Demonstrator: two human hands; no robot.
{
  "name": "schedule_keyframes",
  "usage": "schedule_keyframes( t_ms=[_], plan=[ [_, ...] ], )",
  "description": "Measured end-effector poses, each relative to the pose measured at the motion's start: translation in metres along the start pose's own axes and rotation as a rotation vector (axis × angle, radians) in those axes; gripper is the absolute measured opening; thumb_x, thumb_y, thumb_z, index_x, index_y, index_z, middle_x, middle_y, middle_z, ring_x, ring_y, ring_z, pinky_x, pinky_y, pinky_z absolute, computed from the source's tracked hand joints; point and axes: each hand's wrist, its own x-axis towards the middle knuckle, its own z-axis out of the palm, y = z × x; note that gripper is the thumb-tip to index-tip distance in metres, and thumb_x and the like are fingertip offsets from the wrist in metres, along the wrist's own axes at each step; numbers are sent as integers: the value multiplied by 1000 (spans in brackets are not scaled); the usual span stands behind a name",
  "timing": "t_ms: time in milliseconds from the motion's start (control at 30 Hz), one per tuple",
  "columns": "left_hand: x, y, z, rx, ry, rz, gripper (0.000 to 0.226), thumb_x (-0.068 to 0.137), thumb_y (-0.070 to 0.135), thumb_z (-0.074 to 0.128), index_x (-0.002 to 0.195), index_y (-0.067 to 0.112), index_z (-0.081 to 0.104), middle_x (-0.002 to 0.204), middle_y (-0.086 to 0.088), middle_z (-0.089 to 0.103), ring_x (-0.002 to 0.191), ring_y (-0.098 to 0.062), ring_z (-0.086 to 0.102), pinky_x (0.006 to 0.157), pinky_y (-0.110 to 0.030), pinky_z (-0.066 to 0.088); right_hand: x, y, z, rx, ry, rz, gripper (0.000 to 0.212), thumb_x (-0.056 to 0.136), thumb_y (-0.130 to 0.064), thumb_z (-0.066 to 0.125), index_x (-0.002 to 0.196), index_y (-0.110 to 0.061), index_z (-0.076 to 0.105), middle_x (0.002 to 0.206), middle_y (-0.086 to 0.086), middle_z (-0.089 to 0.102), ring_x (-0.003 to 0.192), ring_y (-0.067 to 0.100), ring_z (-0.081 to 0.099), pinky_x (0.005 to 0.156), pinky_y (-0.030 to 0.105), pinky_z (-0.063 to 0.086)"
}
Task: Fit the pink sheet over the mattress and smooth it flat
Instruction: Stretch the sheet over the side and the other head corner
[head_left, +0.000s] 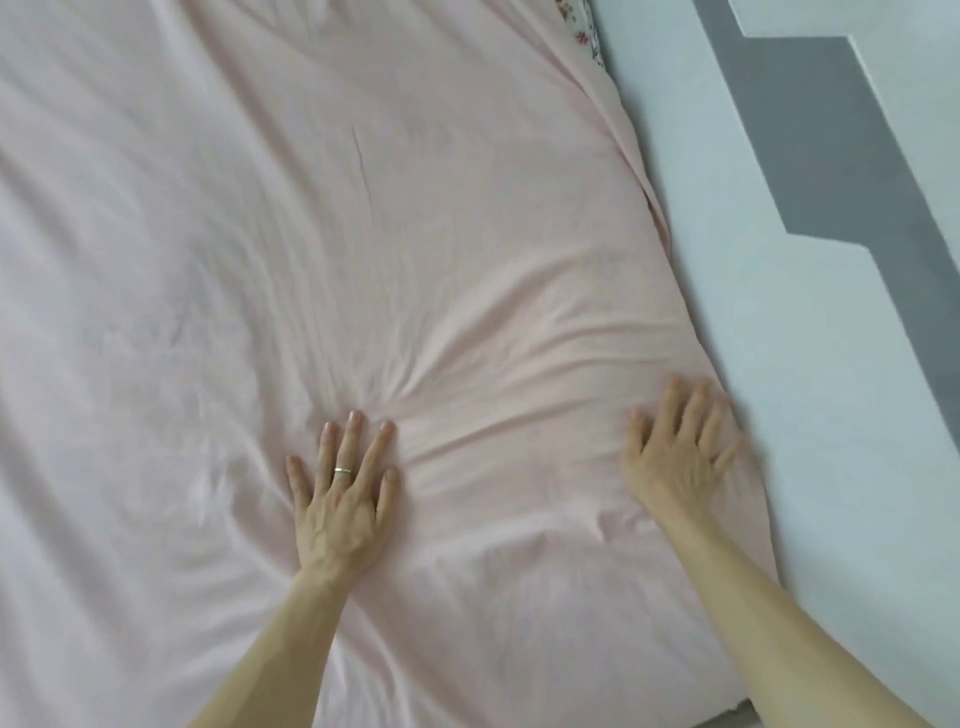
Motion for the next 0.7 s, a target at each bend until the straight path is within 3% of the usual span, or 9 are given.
schedule_keyframes(
  t_ms=[67,167,267,400,533,600,700],
  plan=[
    [1,2,-1,-3,-4,1,57,97,55,13,151,52,-5,163,18,-11,149,-11,-17,119,-56,-6,-21,-35,-17,109,44,-90,70,97,-56,33,157,-22,22,165,9,13,151,34,10,115,66,14],
    [-1,4,-2,-4,1,-6,58,96,55,13,151,52,-6,162,18,-12,149,-10,-17,119,-57,-6,-93,-96,-18,187,-66,-448,79,90,-71,37,156,-32,19,166,4,6,152,31,0,119,59,2],
    [-3,5,-3,-6,-1,-28,58,96,56,11,150,52,-7,162,19,-12,148,-8,-19,119,-59,-5,-141,-105,9,97,-205,-707,81,84,-75,45,154,-41,22,166,-2,7,153,26,5,116,62,12],
    [-4,9,1,-4,-8,-56,58,96,52,13,152,49,1,164,13,-2,151,-13,-11,116,-63,-4,-78,-24,17,-64,-149,-617,74,91,-72,37,154,-36,26,165,-4,12,152,21,11,120,55,12],
    [7,38,-2,-98,112,-63,56,92,35,31,149,34,34,157,-11,27,147,-33,17,115,-66,9,-1,29,-2,-110,-103,-438,68,98,-59,33,156,-25,23,165,0,13,153,21,10,120,52,16],
    [19,61,-9,-89,122,-14,56,92,34,34,148,32,36,154,-15,31,144,-35,24,115,-63,16,22,29,-7,-60,-80,-324,63,101,-50,34,155,-19,26,163,5,22,150,27,21,114,54,28],
    [49,103,-24,-16,52,132,56,95,38,33,151,34,32,159,-7,28,147,-30,22,117,-59,16,53,8,-14,37,-53,-127,61,100,-44,36,154,-14,29,157,12,34,132,36,44,100,51,42]
  ],
)
